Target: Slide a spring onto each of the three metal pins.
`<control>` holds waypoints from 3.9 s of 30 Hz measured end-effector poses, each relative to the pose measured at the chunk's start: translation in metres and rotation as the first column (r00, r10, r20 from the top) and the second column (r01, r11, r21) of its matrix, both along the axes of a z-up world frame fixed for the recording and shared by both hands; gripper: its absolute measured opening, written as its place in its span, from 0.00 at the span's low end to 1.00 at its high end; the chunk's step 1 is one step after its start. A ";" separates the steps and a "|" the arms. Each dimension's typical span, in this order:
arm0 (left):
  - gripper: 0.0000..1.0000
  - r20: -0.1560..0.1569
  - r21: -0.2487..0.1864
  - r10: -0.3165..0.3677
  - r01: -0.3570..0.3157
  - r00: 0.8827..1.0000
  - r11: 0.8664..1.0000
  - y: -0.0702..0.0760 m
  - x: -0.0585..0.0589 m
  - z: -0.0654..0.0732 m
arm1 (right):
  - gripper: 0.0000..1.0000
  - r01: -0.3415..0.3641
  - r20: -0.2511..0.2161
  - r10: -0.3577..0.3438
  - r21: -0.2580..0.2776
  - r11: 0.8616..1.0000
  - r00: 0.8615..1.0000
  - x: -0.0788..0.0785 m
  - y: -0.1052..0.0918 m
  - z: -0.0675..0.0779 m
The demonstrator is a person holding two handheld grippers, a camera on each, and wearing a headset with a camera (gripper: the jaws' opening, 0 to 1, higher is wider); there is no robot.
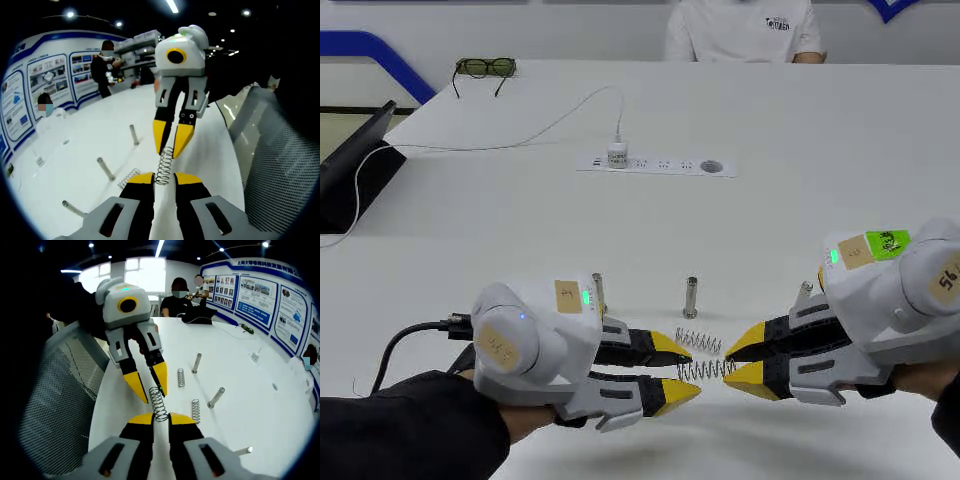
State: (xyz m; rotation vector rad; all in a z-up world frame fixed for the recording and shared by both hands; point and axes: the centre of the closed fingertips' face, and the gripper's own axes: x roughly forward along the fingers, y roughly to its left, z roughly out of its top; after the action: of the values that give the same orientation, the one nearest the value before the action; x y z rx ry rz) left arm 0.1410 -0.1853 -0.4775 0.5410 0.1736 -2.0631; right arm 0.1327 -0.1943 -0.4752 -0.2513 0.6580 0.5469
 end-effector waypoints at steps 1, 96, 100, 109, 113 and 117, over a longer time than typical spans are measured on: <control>0.15 0.004 0.000 0.000 0.000 1.000 1.000 0.000 0.000 0.000 | 0.12 -0.002 0.001 0.002 0.000 1.000 1.000 0.000 0.001 0.000; 0.40 -0.138 -0.010 0.224 -0.228 0.965 0.974 0.033 0.047 0.012 | 0.12 0.181 0.128 -0.172 -0.057 0.982 0.977 0.001 -0.070 0.055; 0.40 -0.139 -0.008 0.233 -0.236 0.963 0.972 0.035 0.049 0.011 | 0.12 0.200 0.133 -0.190 -0.069 0.977 0.973 0.001 -0.080 0.058; 0.40 -0.146 -0.014 0.251 -0.255 0.957 0.967 0.037 0.053 0.012 | 0.12 0.256 0.147 -0.241 -0.090 0.963 0.959 -0.001 -0.107 0.063; 0.40 -0.148 -0.013 0.257 -0.262 0.955 0.965 0.038 0.054 0.011 | 0.12 0.276 0.156 -0.259 -0.096 0.956 0.953 0.000 -0.117 0.066; 0.40 -0.151 -0.014 0.260 -0.265 0.954 0.964 0.038 0.053 0.011 | 0.12 0.299 0.153 -0.281 -0.117 0.947 0.948 0.002 -0.129 0.063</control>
State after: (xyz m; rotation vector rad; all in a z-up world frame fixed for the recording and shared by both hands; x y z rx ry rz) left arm 0.1940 -0.1469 -0.4668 0.3236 0.2825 -1.8421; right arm 0.1349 -0.3237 -0.4123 -0.3127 0.5895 0.1984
